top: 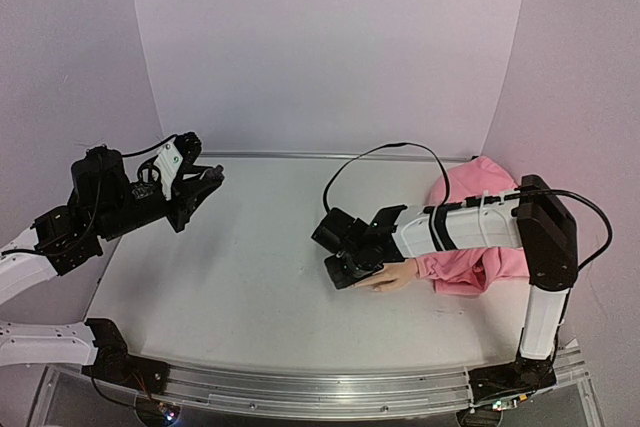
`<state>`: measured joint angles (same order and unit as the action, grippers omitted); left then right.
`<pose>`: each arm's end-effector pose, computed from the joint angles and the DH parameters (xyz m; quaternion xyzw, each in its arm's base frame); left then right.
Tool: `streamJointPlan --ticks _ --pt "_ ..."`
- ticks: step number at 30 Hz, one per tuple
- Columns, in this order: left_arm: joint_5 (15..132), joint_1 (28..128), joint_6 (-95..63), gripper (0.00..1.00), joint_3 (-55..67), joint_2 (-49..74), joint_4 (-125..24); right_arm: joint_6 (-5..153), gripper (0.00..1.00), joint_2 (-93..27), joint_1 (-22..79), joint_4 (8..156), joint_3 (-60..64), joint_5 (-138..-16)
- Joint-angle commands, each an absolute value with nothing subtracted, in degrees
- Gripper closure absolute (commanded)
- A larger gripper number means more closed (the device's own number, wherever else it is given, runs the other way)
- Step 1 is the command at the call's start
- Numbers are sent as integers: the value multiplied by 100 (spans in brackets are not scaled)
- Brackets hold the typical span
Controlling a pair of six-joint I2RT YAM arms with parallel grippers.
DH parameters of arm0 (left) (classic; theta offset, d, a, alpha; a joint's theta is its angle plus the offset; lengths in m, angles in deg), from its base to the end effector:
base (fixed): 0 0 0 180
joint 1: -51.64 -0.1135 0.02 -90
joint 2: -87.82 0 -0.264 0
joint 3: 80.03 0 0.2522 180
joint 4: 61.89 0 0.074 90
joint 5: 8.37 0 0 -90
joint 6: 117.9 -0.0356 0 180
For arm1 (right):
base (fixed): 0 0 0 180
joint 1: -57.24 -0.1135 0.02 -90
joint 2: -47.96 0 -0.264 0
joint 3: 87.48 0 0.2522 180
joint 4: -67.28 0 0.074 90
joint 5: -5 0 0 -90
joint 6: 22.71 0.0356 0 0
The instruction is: Paint the nails
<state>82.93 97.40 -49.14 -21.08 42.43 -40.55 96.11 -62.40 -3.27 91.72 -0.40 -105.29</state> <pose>0.1320 -0.1344 0.3457 0.4096 0.6324 -0.1313 0.6443 0.2154 0.3558 0.1819 -0.1896 0.9006 0.1327 0.3680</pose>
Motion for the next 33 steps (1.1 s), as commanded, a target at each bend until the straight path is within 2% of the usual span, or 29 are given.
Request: streamJointPlan --ticks 1,33 --pt "8343 9752 -4988 100 -2092 4312 -4259 9662 100 -6345 -312 9409 -26 -10558" --pt "8356 9754 -5001 100 -2109 4352 -4257 9612 100 -6515 -319 9196 96 -10166"
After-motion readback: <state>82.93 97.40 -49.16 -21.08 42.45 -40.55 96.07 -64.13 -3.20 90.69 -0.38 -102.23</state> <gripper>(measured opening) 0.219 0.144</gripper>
